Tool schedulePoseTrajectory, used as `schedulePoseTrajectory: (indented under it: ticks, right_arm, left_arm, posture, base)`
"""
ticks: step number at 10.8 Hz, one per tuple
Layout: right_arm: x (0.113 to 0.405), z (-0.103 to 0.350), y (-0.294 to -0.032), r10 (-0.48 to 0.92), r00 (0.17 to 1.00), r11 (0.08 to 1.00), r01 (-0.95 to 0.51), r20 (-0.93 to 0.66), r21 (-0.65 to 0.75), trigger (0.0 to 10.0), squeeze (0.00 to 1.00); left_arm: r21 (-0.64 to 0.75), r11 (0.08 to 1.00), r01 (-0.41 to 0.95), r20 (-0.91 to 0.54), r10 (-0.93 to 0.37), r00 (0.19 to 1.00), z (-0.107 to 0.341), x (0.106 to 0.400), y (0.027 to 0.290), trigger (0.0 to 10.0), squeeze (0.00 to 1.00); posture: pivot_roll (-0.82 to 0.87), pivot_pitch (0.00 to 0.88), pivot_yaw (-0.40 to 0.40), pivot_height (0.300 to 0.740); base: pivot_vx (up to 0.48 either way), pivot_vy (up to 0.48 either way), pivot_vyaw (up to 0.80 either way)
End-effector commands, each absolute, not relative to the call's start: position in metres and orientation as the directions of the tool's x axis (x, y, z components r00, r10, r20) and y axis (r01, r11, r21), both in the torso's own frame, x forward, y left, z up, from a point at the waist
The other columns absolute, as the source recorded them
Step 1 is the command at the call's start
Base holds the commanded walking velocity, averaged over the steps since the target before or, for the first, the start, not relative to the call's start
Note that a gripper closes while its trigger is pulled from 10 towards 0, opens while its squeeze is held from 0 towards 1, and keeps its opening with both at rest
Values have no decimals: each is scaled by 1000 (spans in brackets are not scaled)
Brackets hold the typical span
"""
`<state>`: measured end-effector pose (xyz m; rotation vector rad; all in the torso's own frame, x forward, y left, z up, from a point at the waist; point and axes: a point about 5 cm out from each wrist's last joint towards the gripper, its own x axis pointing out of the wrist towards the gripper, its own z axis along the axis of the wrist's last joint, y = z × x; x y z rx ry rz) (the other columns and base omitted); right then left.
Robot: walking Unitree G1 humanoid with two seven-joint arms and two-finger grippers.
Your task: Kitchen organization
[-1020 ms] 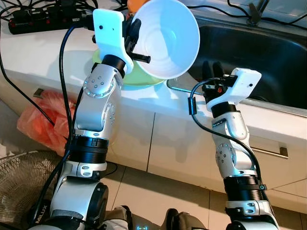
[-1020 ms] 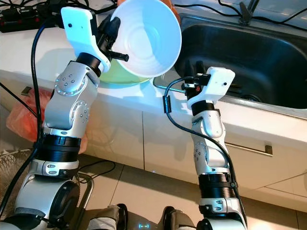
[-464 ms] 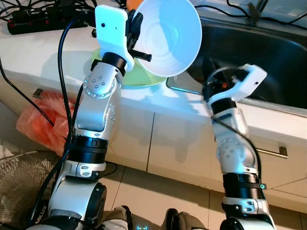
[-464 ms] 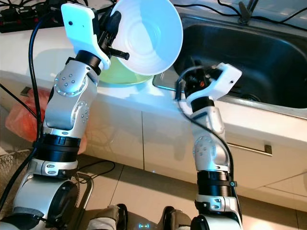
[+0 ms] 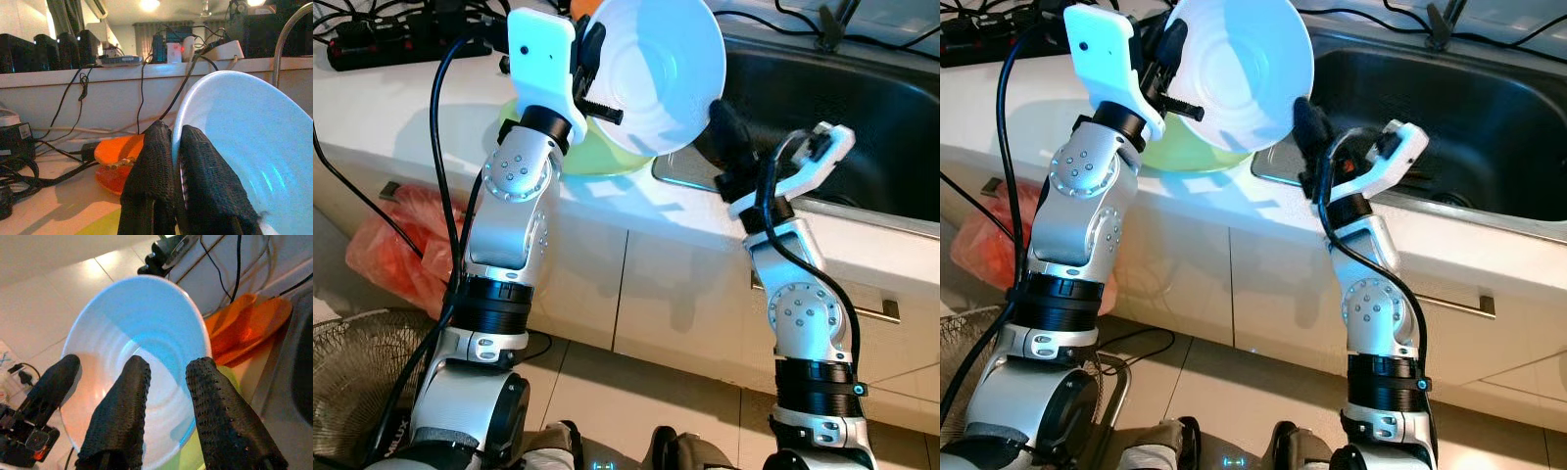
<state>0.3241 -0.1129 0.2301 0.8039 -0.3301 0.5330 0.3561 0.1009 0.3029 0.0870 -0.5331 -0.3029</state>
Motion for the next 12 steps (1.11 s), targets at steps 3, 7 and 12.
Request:
schedulePoseTrajectory:
  ticks: [3, 7, 12]
  right_arm:
    - [319, 231, -114, 340, 809, 559, -584, 480, 589, 10000, 0]
    - [324, 219, -118, 301, 852, 592, -519, 427, 617, 10000, 659]
    - [328, 216, -122, 265, 876, 604, -477, 403, 639, 10000, 1000]
  left_arm:
    - [166, 947, 276, 533, -322, 782, 312, 351, 96, 10000, 0]
    - [152, 948, 280, 542, -317, 779, 314, 350, 97, 10000, 0]
    - [150, 947, 284, 537, -319, 781, 313, 351, 97, 10000, 0]
  posture:
    - [113, 165, -35, 740]
    - [120, 165, -38, 740]
    - [122, 163, -39, 740]
  base:
    - [0, 0, 0]
    - [0, 0, 0]
    - [0, 0, 0]
